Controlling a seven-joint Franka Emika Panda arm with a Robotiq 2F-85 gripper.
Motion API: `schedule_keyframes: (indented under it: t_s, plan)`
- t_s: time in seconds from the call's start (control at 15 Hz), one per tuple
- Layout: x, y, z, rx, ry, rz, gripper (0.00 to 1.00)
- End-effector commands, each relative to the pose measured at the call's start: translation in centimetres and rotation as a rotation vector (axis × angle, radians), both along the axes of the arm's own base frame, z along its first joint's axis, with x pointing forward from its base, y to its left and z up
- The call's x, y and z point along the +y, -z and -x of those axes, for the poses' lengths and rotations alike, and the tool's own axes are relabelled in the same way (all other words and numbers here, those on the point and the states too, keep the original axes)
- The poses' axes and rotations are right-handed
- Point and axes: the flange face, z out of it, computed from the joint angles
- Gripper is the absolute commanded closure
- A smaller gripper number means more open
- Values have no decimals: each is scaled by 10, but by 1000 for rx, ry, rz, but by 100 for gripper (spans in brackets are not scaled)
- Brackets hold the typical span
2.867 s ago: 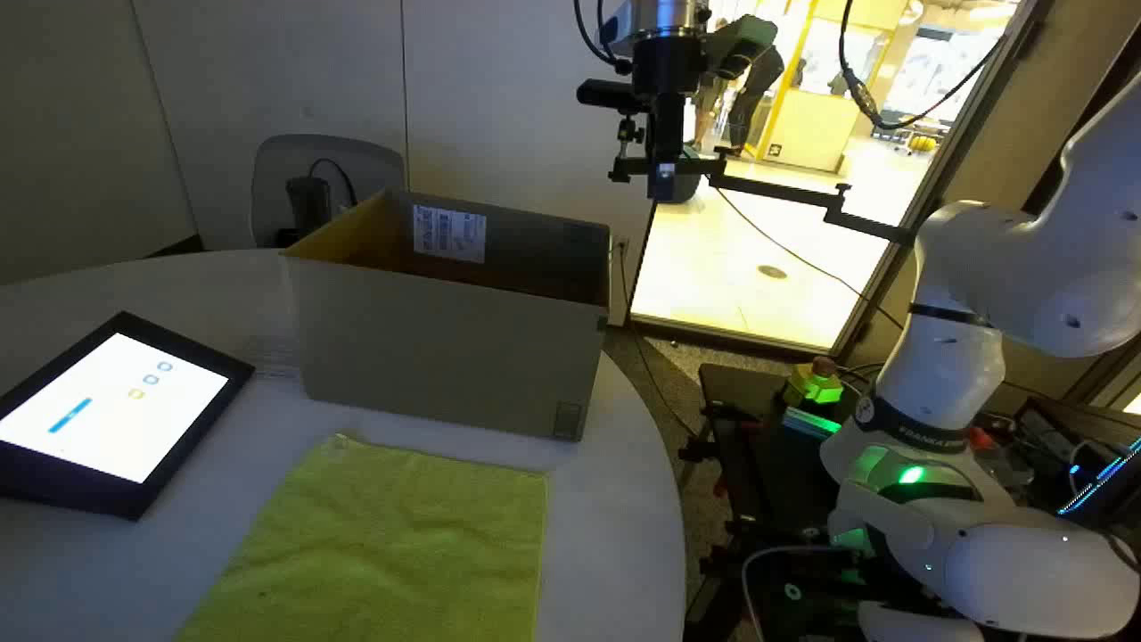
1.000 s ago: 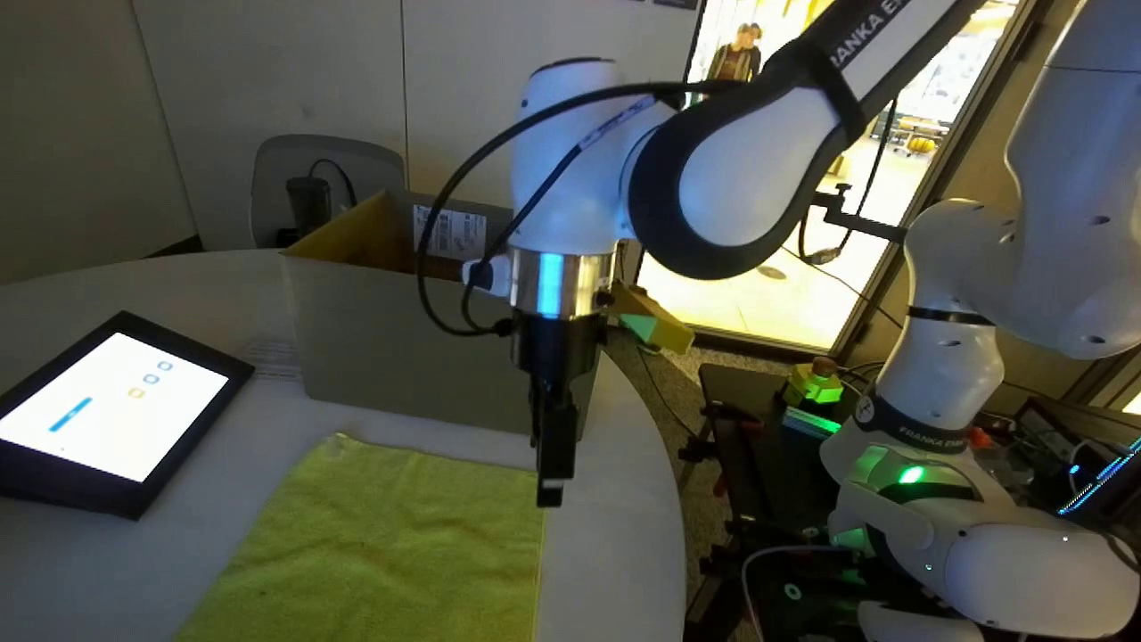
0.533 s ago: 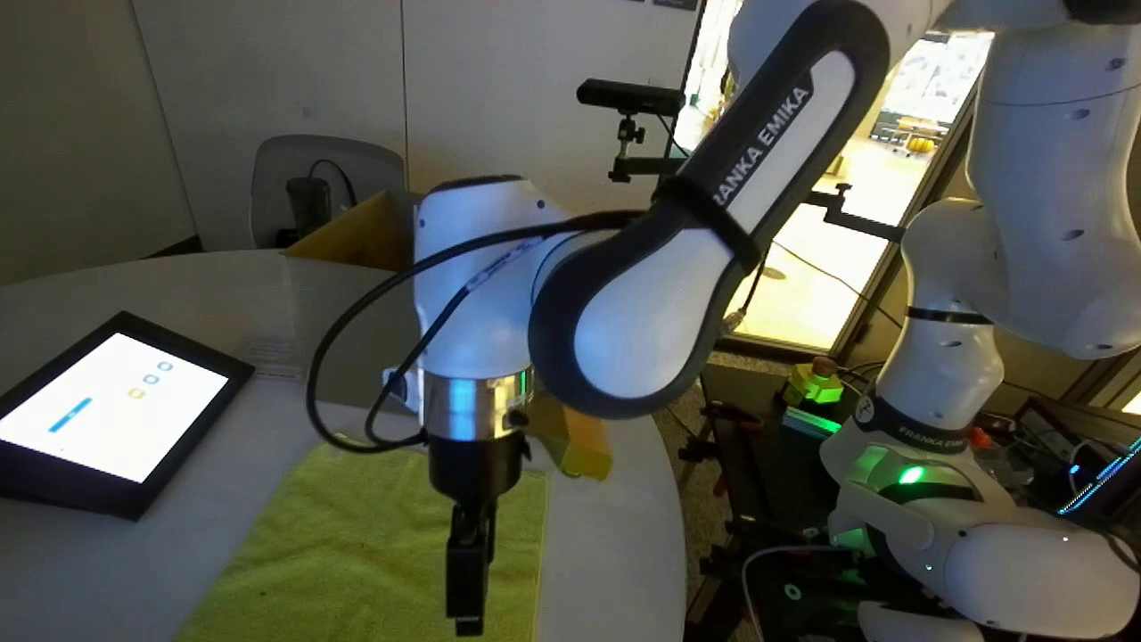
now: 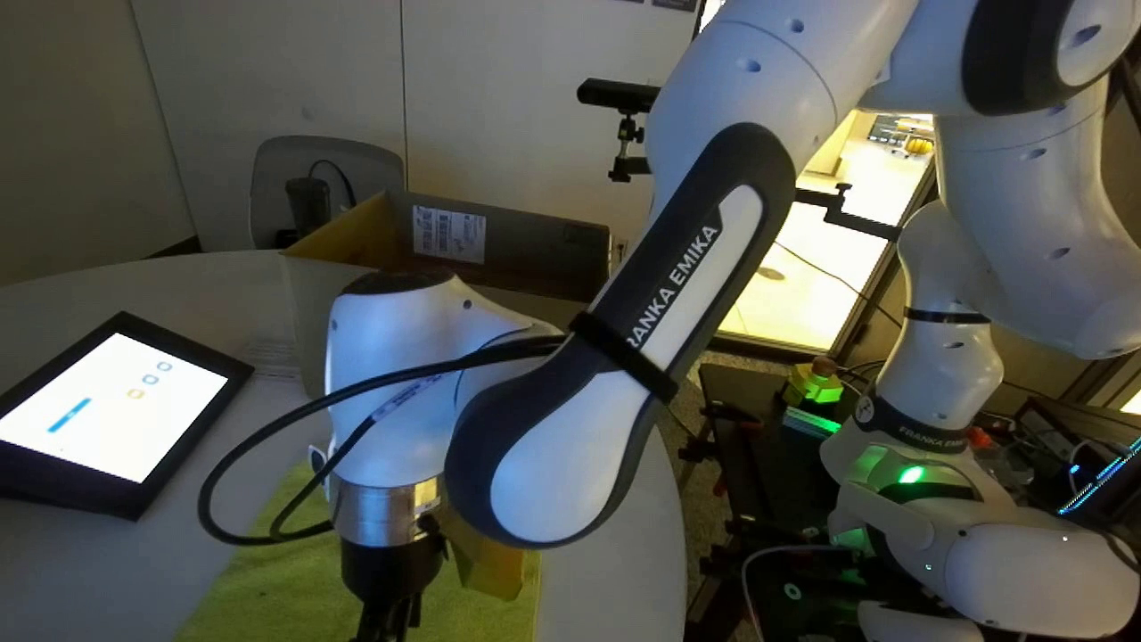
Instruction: Pick up the marker and wrap it on the cloth, then put the cloth in the box
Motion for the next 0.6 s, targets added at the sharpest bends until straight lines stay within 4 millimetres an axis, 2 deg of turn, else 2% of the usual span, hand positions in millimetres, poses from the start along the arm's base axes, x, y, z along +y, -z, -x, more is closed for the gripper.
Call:
schedule_keyframes:
  t_s: [0.0,0.2,0.53]
  plan:
    - [24,14,-17,-33,9,7,0]
    - [44,21,-16,-60,-45,45,0]
    - [86,26,1,-111,-176,120,0]
